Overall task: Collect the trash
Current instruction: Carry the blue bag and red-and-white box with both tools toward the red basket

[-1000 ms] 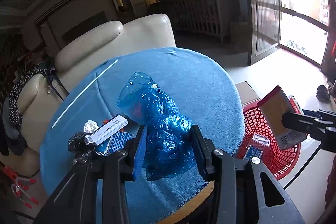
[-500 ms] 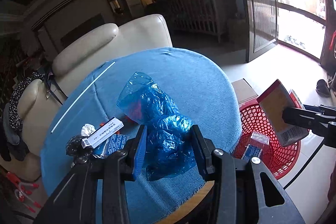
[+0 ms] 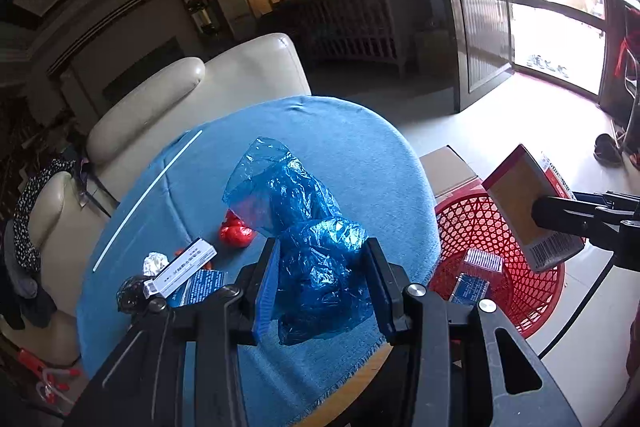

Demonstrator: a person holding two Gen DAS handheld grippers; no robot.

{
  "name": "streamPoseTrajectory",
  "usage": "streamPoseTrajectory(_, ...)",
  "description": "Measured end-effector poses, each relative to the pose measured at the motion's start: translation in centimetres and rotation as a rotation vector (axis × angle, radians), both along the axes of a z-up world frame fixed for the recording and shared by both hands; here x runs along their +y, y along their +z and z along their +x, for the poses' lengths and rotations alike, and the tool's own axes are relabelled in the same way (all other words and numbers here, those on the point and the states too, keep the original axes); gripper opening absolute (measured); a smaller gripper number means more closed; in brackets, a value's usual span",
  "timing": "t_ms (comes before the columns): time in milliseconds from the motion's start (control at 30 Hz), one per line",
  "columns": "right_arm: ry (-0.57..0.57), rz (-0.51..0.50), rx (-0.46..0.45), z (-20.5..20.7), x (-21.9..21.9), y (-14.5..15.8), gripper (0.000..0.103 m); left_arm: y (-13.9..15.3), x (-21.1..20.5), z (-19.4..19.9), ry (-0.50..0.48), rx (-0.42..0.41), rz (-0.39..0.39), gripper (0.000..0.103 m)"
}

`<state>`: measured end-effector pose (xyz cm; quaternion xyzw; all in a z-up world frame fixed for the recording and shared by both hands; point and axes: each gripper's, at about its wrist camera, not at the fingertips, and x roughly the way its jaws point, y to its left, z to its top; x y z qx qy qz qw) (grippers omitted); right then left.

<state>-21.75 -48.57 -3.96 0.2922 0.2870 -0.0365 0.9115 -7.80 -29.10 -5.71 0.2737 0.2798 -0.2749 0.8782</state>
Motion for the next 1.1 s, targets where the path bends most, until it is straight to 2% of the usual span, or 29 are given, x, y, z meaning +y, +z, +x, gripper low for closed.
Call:
streamPoseTrajectory(500, -0.043, 0.02, 0.007, -1.2, -1.2, -0.5, 0.053, -0.6, -2.0, -0.8, -0.065, 0.002, 0.027, 0.043)
streamPoseTrajectory(1100, -0.085, 0.055, 0.021, -2.1, -2.8, -1.0, 0.053, -1.3, -3.5, -0.8, -0.104, 0.057, 0.06, 0.044)
